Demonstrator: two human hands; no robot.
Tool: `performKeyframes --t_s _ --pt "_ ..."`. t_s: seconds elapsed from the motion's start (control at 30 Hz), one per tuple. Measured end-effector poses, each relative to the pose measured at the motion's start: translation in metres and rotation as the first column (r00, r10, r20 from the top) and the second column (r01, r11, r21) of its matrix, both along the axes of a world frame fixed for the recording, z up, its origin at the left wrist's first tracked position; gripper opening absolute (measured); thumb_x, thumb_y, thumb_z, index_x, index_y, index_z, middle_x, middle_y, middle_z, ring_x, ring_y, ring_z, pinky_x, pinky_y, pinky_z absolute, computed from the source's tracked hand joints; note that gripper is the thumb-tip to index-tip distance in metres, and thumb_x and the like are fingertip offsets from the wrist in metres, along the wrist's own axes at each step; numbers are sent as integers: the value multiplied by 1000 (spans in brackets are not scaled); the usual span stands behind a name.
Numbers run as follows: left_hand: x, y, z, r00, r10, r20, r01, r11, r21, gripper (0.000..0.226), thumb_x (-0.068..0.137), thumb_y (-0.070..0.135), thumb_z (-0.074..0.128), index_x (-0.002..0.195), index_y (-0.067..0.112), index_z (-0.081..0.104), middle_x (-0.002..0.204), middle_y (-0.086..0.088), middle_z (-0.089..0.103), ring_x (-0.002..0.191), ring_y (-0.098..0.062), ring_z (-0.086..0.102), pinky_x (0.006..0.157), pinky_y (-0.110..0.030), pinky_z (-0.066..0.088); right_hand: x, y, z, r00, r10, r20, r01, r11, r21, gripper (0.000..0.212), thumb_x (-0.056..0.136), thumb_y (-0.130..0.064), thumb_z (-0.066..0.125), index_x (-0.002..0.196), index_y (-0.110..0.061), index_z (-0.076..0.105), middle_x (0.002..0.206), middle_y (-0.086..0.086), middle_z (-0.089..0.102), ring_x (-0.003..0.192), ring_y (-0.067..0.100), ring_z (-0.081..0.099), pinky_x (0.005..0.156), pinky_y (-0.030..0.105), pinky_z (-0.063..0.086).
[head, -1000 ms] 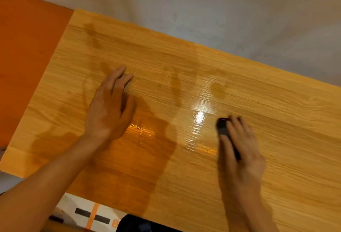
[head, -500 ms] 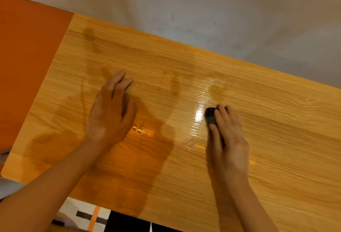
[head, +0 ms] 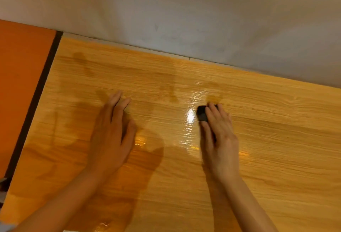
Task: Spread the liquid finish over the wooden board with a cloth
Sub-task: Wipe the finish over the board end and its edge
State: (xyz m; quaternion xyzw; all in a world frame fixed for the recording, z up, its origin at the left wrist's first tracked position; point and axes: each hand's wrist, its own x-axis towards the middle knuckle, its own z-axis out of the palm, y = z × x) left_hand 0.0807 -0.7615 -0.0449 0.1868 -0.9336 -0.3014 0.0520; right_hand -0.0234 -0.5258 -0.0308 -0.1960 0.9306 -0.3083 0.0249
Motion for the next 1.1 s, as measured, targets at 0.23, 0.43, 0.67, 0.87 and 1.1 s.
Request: performKeyframes --t_s 0.23,0.43,0.67,0.87,1.1 --pt "-35 -27 8 1000 2 -22 0 998 66 49 102 28 49 148 13 45 161 -5 31 149 -22 30 118 -22 24 2 -73 -7 980 -201 -2 201 978 -50 35 101 -14 46 135 -6 54 146 7 47 143 19 31 122 35 14" --pt "-76 -43 -10 997 -60 -49 52 988 -147 48 103 25 45 148 9 45 161 -11 35 148 -30 35 119 -55 35 -18 -77 -3 988 156 -15 -155 987 35 36 101 -20 51 134 -10 56 144 4 50 141 18 36 121 34 19" --pt "-78 -44 -14 995 -76 -69 62 980 -187 47 102 23 43 146 5 47 158 -16 38 146 -36 37 116 -57 36 -33 -9 0 899 -438 5 438 899 -4 35 100 -12 50 134 -3 55 145 6 48 142 21 35 121 42 18" --pt "-77 -43 -11 996 -83 -44 73 978 -194 49 103 25 42 148 5 44 158 -15 37 146 -35 39 116 -55 37 -27 -133 -11 999 -21 -45 19 999 -44 35 100 -15 50 134 -8 56 144 7 50 141 20 35 122 37 17" --pt "-78 -43 -12 995 -91 -31 84 982 -171 49 103 25 42 147 4 43 157 -16 35 147 -36 36 117 -57 36 -57 -10 -3 943 -333 -2 333 943 -12 38 102 -17 47 138 -7 52 147 4 46 144 19 31 121 45 19"
